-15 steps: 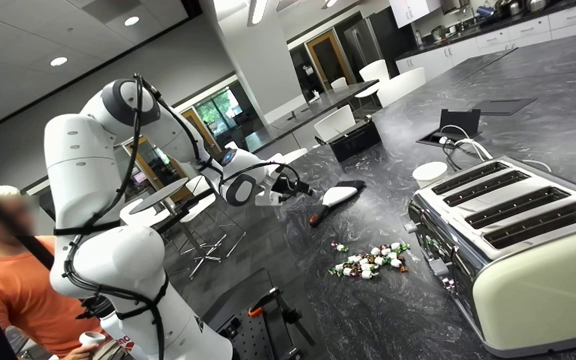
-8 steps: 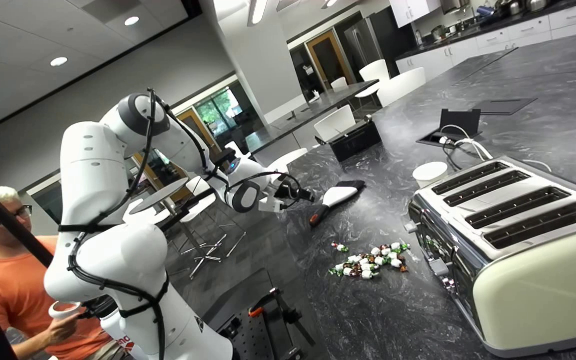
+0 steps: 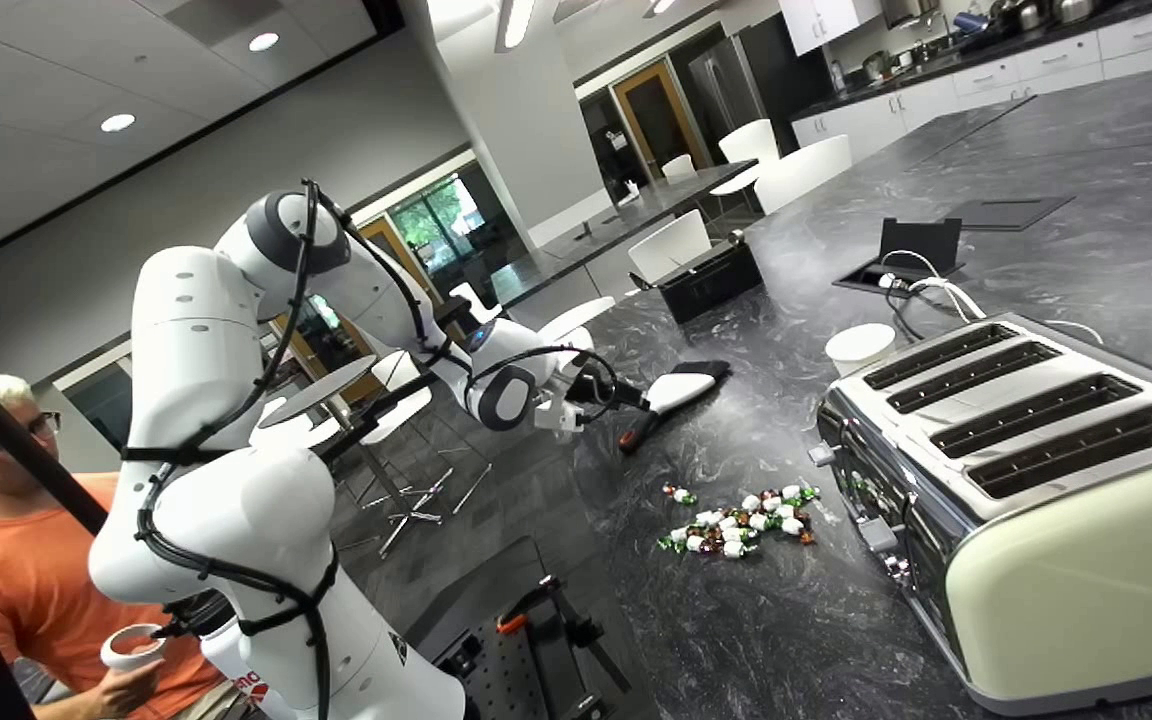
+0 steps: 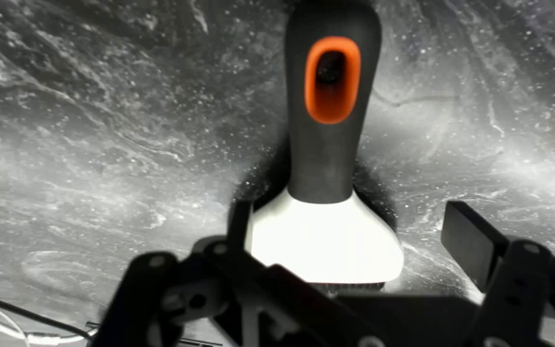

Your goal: Sweep the candy forward

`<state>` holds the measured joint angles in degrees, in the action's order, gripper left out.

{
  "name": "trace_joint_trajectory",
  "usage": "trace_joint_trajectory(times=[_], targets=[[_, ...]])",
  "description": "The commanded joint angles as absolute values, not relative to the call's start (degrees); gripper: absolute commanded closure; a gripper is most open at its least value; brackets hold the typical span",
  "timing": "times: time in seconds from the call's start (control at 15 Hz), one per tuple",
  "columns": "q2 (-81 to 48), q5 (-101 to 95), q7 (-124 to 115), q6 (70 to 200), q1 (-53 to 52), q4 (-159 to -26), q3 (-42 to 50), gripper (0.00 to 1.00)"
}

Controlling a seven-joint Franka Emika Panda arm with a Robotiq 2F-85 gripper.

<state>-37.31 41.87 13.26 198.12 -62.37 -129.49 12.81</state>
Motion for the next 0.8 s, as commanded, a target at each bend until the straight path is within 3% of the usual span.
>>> trace_joint_trajectory(times=[0.0, 0.73], targets=[[-37.36, 39.94, 13.61, 197.70, -59.59, -129.41, 11.83, 0.00], [-37.92, 29.08, 8.68, 196.59, -52.08, -130.84, 7.37, 0.00]])
